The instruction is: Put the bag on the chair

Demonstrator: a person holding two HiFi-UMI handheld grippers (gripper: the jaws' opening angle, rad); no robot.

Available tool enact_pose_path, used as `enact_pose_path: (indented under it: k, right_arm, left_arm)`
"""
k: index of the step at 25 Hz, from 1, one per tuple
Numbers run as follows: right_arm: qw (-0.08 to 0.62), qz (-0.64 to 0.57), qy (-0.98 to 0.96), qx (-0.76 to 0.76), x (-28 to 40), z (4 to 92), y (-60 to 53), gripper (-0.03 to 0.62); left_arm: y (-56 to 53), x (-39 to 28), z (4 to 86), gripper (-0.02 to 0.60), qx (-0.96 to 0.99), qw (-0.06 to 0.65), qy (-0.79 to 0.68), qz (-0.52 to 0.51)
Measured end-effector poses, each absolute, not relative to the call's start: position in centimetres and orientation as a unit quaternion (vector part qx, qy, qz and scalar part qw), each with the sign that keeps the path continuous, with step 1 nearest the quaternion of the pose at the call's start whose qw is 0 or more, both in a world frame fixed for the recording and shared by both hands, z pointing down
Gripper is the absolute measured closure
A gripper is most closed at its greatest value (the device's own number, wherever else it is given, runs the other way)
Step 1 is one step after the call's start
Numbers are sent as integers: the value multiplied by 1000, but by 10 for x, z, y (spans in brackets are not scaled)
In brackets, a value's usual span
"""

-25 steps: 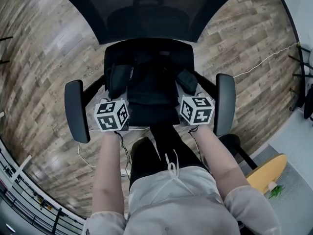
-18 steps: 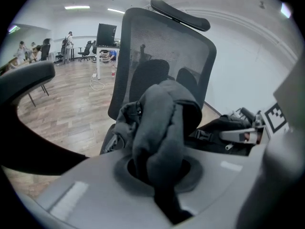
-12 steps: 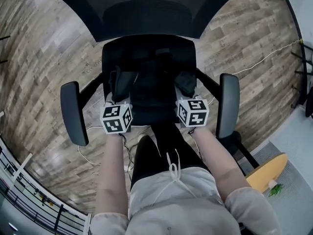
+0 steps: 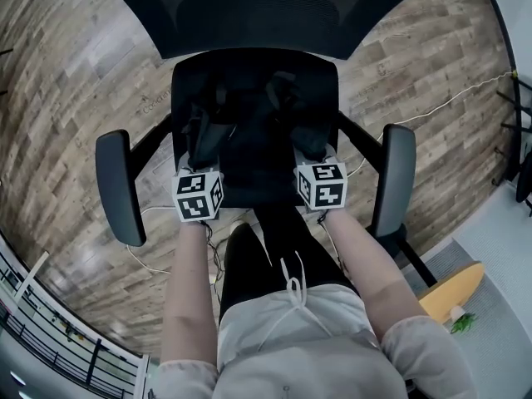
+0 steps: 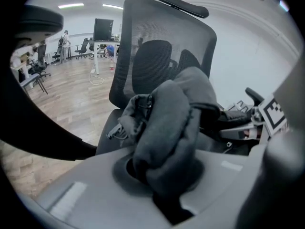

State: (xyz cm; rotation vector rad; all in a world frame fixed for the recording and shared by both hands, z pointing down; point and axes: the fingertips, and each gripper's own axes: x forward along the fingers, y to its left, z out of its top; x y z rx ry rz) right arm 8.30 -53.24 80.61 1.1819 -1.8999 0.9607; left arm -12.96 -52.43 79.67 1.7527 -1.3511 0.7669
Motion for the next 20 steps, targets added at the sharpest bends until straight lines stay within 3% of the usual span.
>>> enact_pose_path:
  k: [10,20]
  right_arm:
    - [360,355,-747,432,77,831,-526,530]
    - [340,378,-748,426,74,853,-526,532]
  left_arm:
    - [-518,-131,827,523,671,425,-539,280]
    - [-517,-127,846,497,684,399,-550,265]
